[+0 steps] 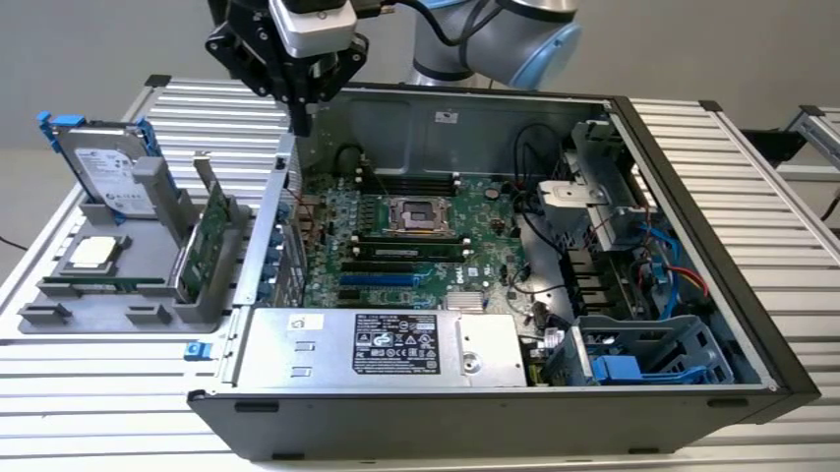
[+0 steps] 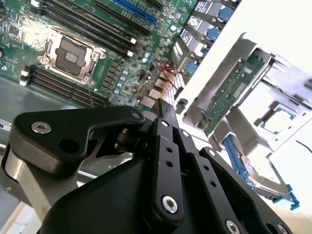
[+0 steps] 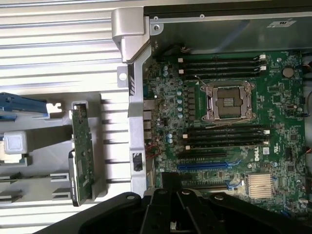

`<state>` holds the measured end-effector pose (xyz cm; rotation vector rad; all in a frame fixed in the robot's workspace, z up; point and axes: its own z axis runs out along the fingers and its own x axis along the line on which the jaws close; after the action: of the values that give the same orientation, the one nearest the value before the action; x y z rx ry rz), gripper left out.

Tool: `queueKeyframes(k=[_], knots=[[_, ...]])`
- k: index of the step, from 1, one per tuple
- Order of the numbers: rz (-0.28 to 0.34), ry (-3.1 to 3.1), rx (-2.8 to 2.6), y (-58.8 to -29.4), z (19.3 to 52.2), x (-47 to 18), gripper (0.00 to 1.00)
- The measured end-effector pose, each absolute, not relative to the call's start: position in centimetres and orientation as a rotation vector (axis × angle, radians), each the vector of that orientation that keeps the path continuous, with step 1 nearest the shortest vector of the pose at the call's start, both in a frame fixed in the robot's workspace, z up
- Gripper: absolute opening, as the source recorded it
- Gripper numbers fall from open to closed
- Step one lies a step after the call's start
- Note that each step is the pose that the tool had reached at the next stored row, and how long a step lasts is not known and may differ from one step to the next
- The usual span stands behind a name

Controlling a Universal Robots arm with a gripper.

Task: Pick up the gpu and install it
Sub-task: 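Reach for the gpu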

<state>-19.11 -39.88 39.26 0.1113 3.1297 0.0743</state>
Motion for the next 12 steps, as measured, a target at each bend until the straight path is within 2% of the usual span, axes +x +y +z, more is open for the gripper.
queueKeyframes(k=[12], knots=[[0.074, 3.130, 0.111, -39.88, 39.26, -20.03, 0.00]])
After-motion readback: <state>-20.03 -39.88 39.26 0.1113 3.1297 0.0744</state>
